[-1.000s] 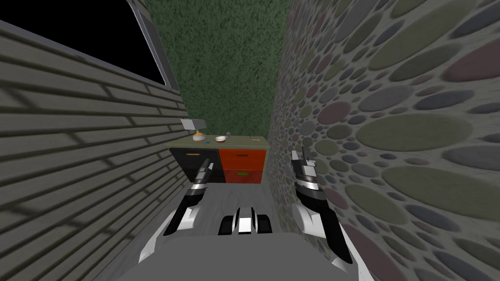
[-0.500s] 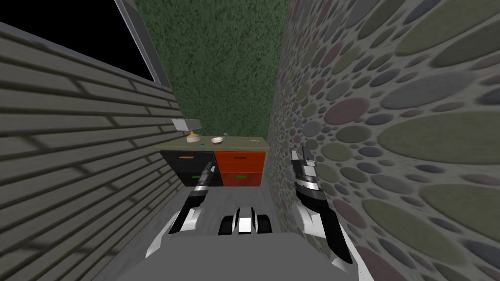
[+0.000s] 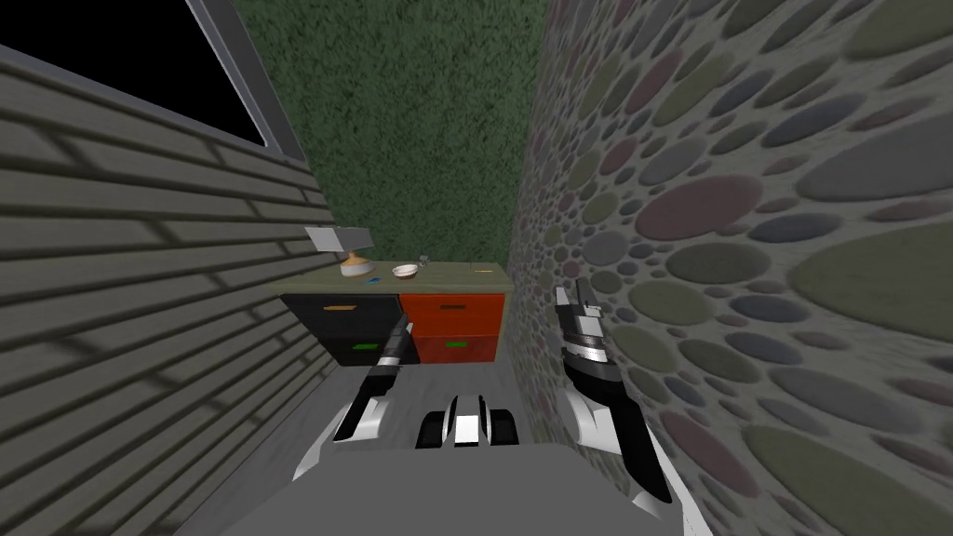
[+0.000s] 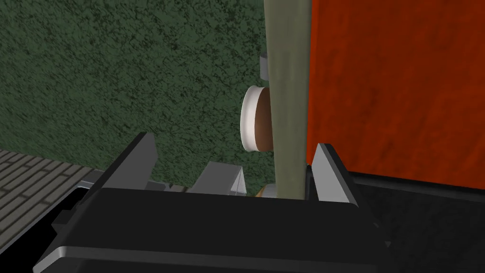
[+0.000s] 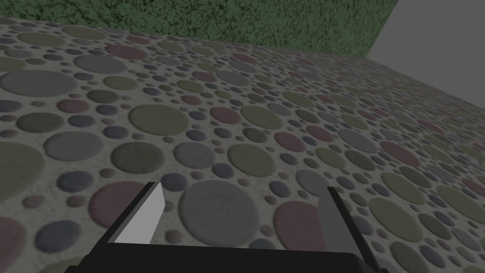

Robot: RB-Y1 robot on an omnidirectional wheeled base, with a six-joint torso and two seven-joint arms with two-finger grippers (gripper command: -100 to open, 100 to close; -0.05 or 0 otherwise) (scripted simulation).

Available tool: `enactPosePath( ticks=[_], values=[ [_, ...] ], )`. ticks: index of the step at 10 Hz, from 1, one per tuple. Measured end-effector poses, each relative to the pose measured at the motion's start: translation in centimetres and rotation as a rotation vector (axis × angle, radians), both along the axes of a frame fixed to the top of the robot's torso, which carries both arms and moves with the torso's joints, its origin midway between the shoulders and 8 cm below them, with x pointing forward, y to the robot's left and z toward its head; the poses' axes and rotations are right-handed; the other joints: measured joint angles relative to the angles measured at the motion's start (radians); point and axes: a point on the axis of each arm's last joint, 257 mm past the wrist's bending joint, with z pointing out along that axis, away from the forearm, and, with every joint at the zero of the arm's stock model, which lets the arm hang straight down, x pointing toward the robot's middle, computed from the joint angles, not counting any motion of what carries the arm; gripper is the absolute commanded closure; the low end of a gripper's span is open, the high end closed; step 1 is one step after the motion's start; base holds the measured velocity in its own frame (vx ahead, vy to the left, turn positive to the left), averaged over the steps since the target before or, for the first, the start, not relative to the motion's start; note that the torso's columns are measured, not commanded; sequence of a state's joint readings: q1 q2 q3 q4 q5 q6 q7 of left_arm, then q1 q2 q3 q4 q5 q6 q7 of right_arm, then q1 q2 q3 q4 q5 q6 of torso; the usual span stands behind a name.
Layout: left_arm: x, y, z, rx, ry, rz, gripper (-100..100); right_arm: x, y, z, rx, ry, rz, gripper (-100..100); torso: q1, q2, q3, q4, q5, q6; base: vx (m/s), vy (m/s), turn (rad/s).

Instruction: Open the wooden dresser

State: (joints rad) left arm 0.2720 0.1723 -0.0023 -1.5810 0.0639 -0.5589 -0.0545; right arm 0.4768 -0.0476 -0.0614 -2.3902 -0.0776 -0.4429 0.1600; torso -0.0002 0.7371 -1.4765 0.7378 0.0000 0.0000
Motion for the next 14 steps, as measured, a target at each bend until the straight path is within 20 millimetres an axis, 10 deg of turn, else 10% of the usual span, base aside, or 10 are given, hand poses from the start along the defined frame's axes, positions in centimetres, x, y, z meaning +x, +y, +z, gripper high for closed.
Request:
enactPosePath(
  ticks=[14],
  values=[
    [0.5,-5.9,-12.2,-0.172,0.220,0.001,-100,0.0,0.0,0.0,0.000,0.000,0.000,0,0.000,0.002,0.001,0.001,0.000,0.000,0.096,-0.014,-0.030]
  ],
)
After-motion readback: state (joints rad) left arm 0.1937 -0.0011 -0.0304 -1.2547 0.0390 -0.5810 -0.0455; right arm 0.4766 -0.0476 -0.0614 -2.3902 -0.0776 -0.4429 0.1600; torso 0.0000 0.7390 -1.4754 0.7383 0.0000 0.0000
